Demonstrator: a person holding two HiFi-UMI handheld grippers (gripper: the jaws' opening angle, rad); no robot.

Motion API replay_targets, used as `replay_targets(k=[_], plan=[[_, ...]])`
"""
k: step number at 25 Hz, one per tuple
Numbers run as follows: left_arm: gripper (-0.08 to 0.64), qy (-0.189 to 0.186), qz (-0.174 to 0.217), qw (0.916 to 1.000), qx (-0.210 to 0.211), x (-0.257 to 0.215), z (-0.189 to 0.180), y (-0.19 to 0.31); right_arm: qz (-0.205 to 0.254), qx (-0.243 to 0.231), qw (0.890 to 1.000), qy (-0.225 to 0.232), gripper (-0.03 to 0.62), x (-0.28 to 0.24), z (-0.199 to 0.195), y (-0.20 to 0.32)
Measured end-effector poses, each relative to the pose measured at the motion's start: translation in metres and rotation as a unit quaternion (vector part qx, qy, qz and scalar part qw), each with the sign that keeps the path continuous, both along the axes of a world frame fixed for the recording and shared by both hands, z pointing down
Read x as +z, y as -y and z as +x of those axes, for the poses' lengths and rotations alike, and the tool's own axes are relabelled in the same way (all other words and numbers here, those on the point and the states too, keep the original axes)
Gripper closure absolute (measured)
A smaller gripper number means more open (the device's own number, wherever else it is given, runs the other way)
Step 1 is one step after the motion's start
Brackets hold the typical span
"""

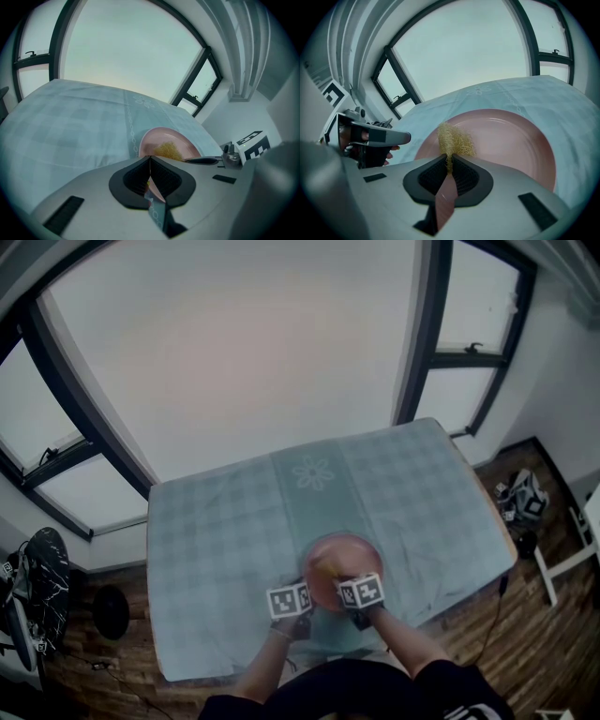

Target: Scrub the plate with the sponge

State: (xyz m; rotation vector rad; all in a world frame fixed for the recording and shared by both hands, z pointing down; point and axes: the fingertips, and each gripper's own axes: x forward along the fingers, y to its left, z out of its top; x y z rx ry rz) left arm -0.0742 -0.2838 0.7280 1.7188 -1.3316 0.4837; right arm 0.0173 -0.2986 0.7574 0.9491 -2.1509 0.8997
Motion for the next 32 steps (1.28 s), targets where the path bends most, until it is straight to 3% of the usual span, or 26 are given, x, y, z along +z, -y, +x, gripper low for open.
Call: replay_targets(k=[14, 25, 32], plan=[[0.552, 0.002, 0.007, 1.0, 0.003, -0.001, -0.011, -0.01, -0.011, -0.052, 0.998, -0.02, 0.557, -0.006, -0.025, -0.039], [0.552, 0.006, 0.015, 0.9998, 0.011, -0.006, -0.016, -0.017, -0.001, -0.048, 0.999, -0.013, 0.557, -0.016, -0.032, -0.058], [0.552, 0.008, 0.017, 0.9997, 0.017, -0.008, -0.009, -0.016, 0.023, -0.011, 1.0, -0.003, 0.557, -0.036, -0.004, -0.042]])
